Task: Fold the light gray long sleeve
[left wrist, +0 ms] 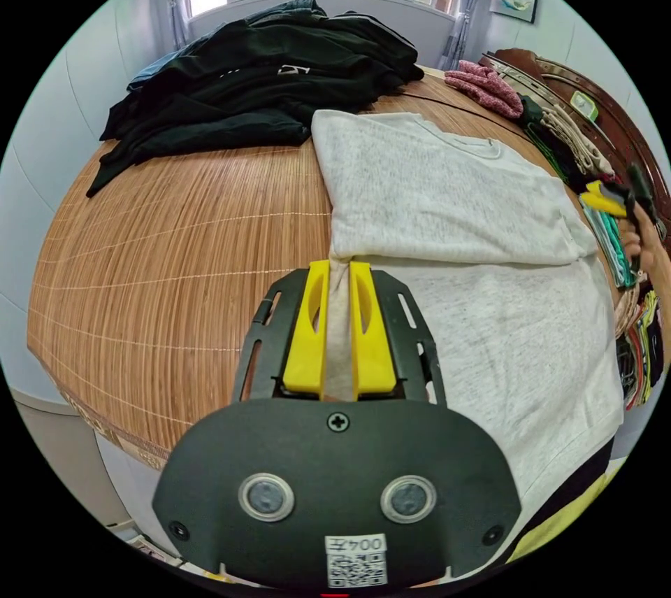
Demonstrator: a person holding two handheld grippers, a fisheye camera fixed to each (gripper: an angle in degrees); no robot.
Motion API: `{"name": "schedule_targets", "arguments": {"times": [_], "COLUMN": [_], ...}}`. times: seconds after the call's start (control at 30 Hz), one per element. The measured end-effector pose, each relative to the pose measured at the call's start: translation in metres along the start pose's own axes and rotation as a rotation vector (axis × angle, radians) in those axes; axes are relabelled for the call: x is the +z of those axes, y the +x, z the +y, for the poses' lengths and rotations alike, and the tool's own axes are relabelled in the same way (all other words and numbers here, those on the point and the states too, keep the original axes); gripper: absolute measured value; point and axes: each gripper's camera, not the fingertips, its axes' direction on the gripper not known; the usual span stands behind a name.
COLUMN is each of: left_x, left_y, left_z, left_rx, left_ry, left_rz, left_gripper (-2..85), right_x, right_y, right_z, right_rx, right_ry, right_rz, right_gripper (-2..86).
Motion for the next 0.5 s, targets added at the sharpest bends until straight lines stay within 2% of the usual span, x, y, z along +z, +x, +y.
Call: {"name": "schedule_targets", "arguments": {"times": [0.13,0.27,0.37,0.5], "left_x": [0.006,0.012,0.016,0.022], "left_y": [-0.001,0.000,0.005,0.012], "left_z": [0.000,-0.001,-0.001,-0.001], "left_rx": [-0.011,-0.023,-0.018,-0.015], "left_ry": [-0.001,-0.004,-0.004,-0.004], "left_rz": [0.022,0.040,0.029,0.021], "left_gripper": [3.7,4.0,4.4,4.5], "right_x": [-0.005,-0.010,-0.013,-0.015], "right_y": [0.021,0.028,0.033,0.035], "right_z": [0.016,0.025,0.034,0.043], "right_rx": [0.030,0.033,0.021,0.028], "right_ry": [0.031,0.062,0.092,0.108], "right_rz": [-0.063,0.057,-0.013,0.004], "right_gripper": [9.9,10.7,10.2,9.1]}}
